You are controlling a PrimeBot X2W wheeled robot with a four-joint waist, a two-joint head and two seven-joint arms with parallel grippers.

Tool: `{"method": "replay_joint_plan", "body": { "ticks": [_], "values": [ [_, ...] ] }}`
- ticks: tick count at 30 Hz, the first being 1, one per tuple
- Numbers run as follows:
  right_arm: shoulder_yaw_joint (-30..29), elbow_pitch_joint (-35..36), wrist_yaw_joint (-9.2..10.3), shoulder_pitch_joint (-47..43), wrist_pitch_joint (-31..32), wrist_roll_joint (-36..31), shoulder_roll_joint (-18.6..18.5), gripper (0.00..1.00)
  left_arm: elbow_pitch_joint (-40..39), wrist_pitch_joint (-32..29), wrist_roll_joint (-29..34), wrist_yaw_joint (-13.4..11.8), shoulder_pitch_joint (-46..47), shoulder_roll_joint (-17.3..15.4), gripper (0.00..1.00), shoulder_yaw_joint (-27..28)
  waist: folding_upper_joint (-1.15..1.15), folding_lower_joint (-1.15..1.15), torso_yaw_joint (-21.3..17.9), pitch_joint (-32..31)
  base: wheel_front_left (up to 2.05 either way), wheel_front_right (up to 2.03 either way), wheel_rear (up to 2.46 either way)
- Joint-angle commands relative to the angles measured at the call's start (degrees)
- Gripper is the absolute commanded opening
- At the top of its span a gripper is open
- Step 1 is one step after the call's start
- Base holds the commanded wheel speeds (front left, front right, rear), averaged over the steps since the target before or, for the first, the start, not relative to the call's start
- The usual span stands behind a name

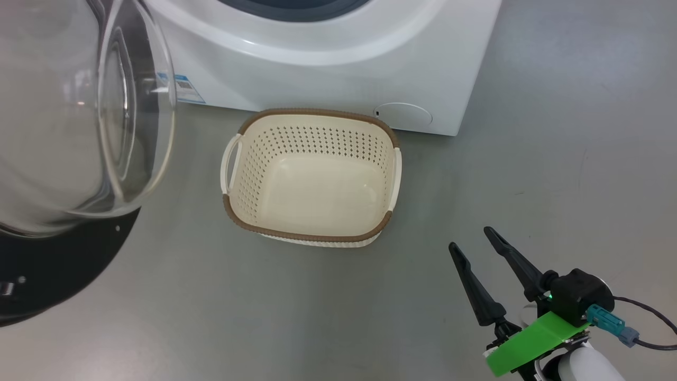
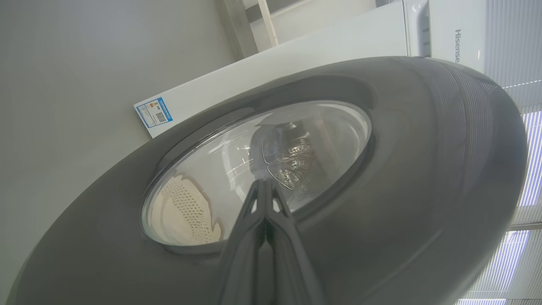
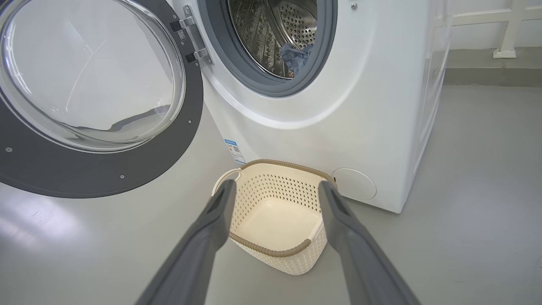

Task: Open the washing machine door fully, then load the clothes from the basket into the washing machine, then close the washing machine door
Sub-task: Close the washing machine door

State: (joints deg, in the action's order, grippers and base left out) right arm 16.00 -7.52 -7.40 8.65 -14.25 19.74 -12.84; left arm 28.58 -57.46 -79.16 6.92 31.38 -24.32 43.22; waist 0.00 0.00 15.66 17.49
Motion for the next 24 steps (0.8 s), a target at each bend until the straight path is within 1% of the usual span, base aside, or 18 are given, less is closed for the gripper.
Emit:
{"method": "replay_joint_plan", "body": {
  "ticks": [1,15,21,24],
  "values": [
    [1.18,1.19,-0.09,0.66,-0.72,-0.01,0.34,1.00,-2.48,-1.31,-0.49,0.57,-1.56,-2.58,0.00,0.14,0.00,0.00,-0.08,-0.17,0.00,0.00,0.00],
    [1.16,1.26,-0.09,0.18,-0.74,0.01,1.38,1.00,-12.33,-7.00,-4.39,0.55,-5.78,4.72,0.00,-2.61,0.00,0.00,-1.11,-2.30,0.00,0.00,0.00],
    [1.28,1.17,-0.09,-0.10,-0.74,0.02,1.99,1.00,-17.09,-8.04,-6.72,0.55,-7.48,9.72,0.00,-3.55,0.00,0.00,-2.05,-3.07,0.00,0.00,0.00],
    [1.41,1.02,-0.09,-0.31,-0.74,0.10,2.13,1.00,-18.67,-8.43,-7.24,0.56,-8.48,11.71,0.00,-4.14,0.00,0.00,-2.61,-3.44,0.00,0.00,0.00]
  ]
}}
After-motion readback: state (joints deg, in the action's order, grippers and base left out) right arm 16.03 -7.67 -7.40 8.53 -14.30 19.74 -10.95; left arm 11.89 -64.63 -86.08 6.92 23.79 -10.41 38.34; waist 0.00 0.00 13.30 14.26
